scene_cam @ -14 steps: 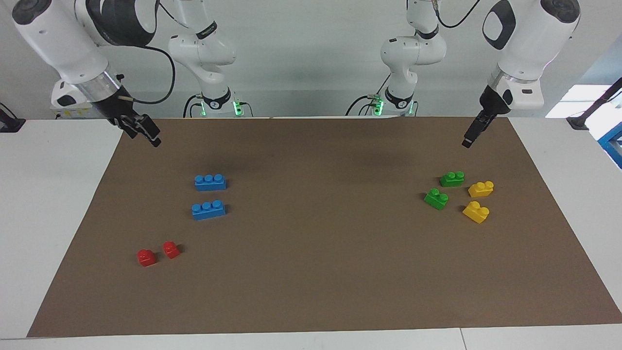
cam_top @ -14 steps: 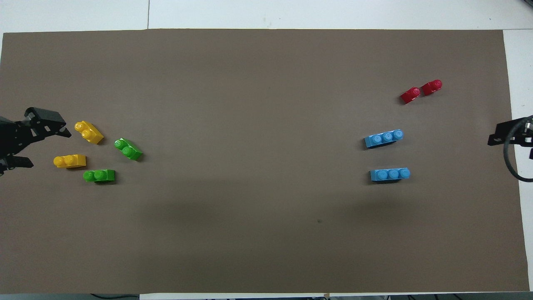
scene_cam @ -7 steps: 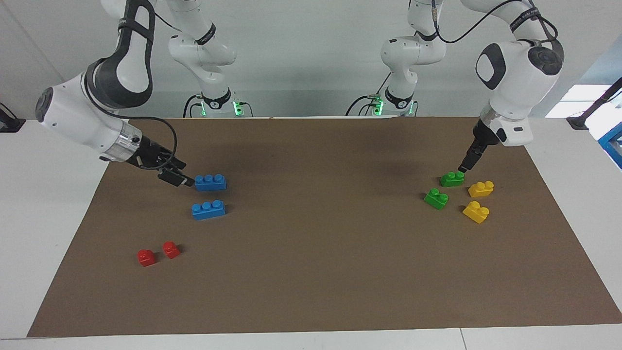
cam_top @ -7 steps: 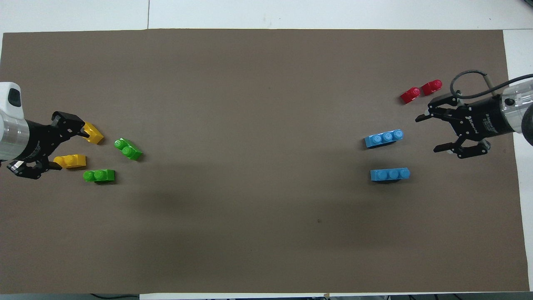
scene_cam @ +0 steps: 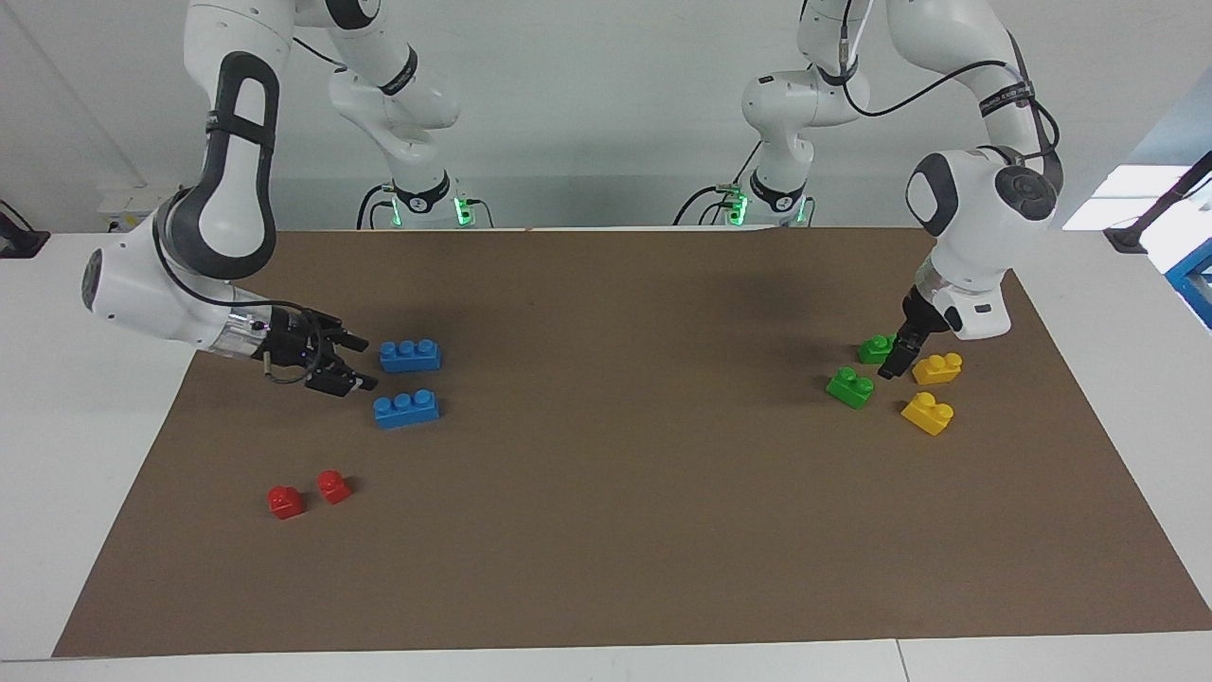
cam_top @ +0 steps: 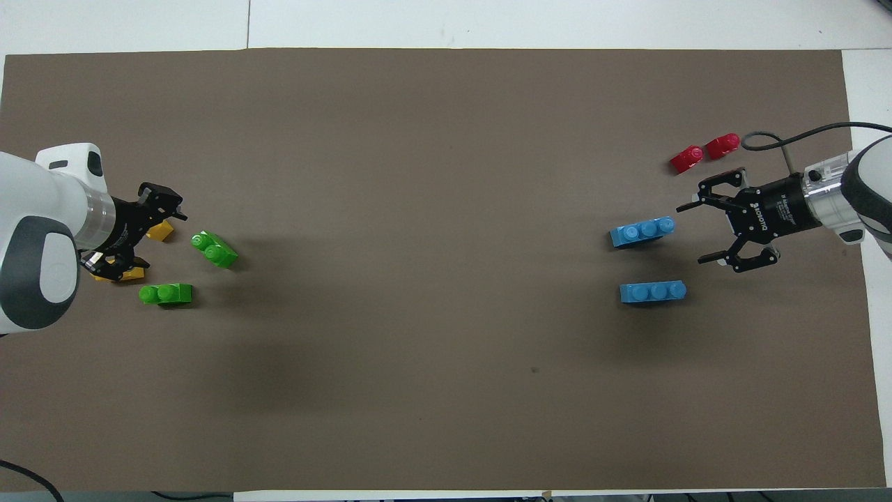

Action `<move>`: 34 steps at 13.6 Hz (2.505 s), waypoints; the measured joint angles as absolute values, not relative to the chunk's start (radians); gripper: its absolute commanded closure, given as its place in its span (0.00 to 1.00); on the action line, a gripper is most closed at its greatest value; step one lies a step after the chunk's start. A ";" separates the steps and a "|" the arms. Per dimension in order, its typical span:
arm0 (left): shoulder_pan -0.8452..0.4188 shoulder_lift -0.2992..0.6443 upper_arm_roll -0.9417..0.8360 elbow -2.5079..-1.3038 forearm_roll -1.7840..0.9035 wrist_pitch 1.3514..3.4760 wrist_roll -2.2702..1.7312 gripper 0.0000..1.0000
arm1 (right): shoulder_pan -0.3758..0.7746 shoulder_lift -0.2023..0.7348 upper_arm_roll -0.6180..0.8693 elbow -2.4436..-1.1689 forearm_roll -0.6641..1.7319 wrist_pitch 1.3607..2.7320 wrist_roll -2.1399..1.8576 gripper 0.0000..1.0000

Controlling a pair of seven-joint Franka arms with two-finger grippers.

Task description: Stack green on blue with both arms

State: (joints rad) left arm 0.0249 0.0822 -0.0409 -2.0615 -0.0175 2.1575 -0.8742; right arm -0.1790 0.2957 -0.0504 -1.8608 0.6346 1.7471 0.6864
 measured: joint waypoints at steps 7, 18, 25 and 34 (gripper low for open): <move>0.018 0.181 -0.042 -2.063 -0.017 2.266 -0.925 0.00 | -0.176 0.350 -0.045 -1.857 0.699 1.821 0.713 0.06; 0.004 0.231 -0.045 -2.115 -0.017 2.381 -0.950 0.05 | -0.164 0.430 -0.035 -1.857 0.702 1.955 0.713 0.06; 0.004 0.231 -0.045 -2.132 -0.017 2.383 -0.950 1.00 | -0.159 0.440 -0.029 -1.857 0.702 1.976 0.712 0.08; 0.004 0.194 -0.046 -2.093 -0.017 2.334 -0.950 1.00 | -0.152 0.442 -0.036 -1.858 0.688 1.981 0.448 1.00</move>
State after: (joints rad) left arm 0.0045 0.1942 -0.0458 -2.0931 -0.0175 2.3336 -0.9498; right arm -0.1517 0.4416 -0.0360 -1.8580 0.6880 1.9806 0.4477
